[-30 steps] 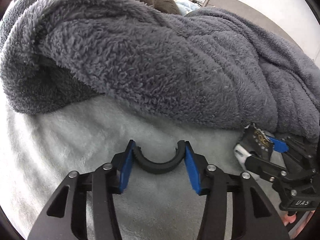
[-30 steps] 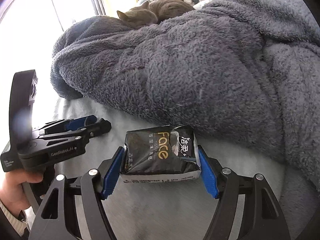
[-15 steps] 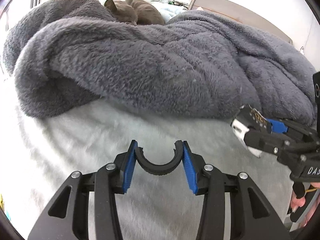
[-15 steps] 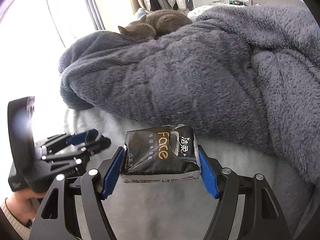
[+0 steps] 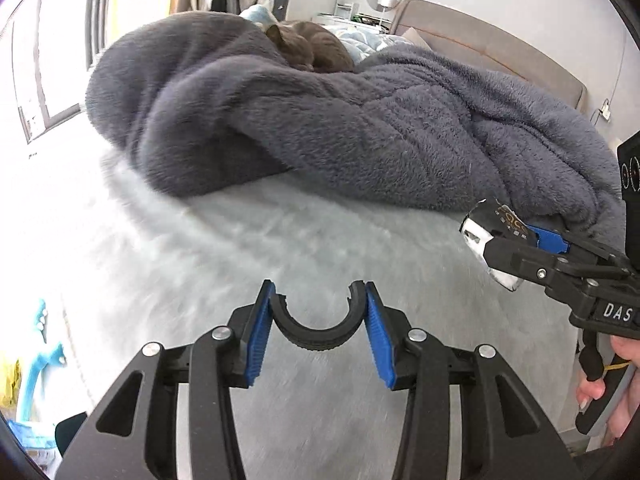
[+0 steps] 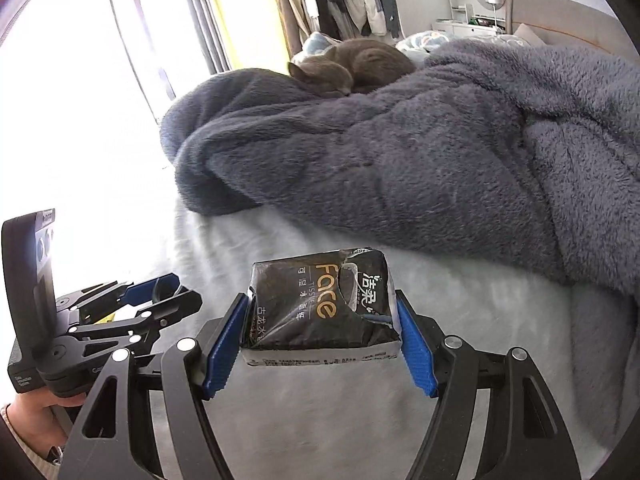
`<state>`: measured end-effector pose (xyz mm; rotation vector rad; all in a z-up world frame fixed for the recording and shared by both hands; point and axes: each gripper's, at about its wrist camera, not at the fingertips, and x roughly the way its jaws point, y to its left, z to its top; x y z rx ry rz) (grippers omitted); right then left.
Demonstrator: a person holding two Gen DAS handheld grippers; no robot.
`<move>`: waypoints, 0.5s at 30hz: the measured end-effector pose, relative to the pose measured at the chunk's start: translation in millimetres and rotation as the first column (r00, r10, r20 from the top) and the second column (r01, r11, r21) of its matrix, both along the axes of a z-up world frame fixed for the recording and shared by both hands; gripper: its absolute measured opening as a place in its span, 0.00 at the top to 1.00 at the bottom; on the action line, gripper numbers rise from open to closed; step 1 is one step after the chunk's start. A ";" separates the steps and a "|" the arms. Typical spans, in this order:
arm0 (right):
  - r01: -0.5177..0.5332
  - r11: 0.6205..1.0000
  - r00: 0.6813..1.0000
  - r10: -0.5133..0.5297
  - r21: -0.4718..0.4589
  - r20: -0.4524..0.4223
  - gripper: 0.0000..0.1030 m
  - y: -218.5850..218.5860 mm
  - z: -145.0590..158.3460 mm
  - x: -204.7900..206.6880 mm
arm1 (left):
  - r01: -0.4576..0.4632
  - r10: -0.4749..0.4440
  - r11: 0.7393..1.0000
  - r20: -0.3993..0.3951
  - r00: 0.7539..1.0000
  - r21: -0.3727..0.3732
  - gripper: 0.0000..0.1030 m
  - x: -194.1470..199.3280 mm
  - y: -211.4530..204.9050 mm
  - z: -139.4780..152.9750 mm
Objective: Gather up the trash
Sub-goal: 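Carry the black curved piece and tissue packet over the black trash bin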
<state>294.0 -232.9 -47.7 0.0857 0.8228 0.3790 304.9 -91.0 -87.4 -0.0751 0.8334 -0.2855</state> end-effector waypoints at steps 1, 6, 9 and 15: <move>-0.002 1.000 1.000 0.002 0.005 0.006 0.31 3.4 1.9 -5.4 | -0.009 0.009 1.000 0.002 1.000 -0.005 0.54 -5.7 5.1 2.3; -0.025 0.999 1.000 0.024 0.020 0.016 0.31 22.6 7.3 -24.0 | -0.037 0.037 0.999 0.017 0.999 -0.008 0.54 -34.8 25.3 12.0; -0.042 0.999 0.999 0.041 0.022 0.025 0.31 37.0 9.9 -36.0 | -0.055 0.055 0.998 0.031 0.998 0.003 0.54 -50.0 37.9 17.0; -0.069 0.997 0.997 0.068 0.018 0.047 0.31 63.5 15.0 -55.7 | -0.102 0.102 0.995 0.035 0.994 0.011 0.54 -74.5 66.3 20.4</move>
